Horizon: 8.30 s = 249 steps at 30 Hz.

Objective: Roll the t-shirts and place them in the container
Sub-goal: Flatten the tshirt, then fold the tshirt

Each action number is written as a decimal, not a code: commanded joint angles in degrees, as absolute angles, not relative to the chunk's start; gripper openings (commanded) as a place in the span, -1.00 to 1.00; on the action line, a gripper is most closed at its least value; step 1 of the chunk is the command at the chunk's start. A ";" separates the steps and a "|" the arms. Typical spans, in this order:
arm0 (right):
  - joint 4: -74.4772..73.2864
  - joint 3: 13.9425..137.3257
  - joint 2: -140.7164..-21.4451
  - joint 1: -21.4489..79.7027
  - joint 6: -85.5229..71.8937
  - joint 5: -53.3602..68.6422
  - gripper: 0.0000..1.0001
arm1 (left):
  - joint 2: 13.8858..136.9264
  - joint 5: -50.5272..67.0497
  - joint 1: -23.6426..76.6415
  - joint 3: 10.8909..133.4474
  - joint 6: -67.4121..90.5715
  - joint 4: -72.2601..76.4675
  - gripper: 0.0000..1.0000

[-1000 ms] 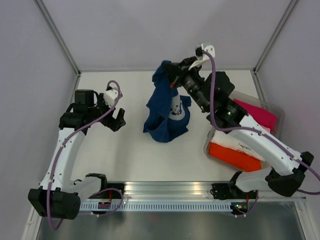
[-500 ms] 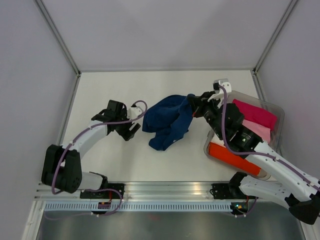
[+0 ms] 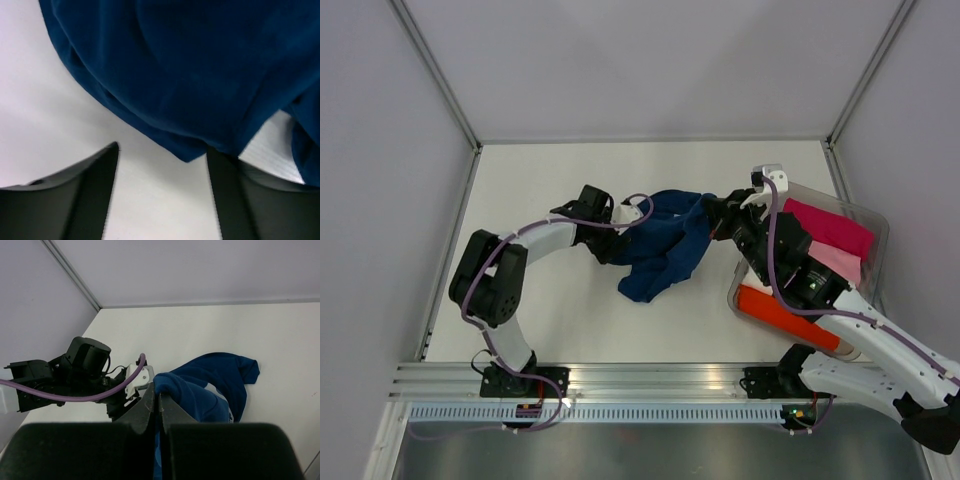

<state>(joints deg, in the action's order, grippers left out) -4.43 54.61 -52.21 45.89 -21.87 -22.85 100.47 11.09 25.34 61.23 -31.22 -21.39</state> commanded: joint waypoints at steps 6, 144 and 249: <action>-4.13 55.02 -51.59 45.62 -21.62 -24.79 -0.99 | 103.55 6.51 25.14 66.71 -29.88 -20.13 -0.95; -27.69 69.26 -45.43 31.20 -21.71 -7.20 -0.99 | 57.39 -2.02 -3.43 76.11 -42.19 -51.68 -0.95; 7.03 51.59 -95.09 26.63 -27.07 -0.97 -0.99 | 87.45 -15.03 -5.71 45.61 -45.62 -13.54 -0.85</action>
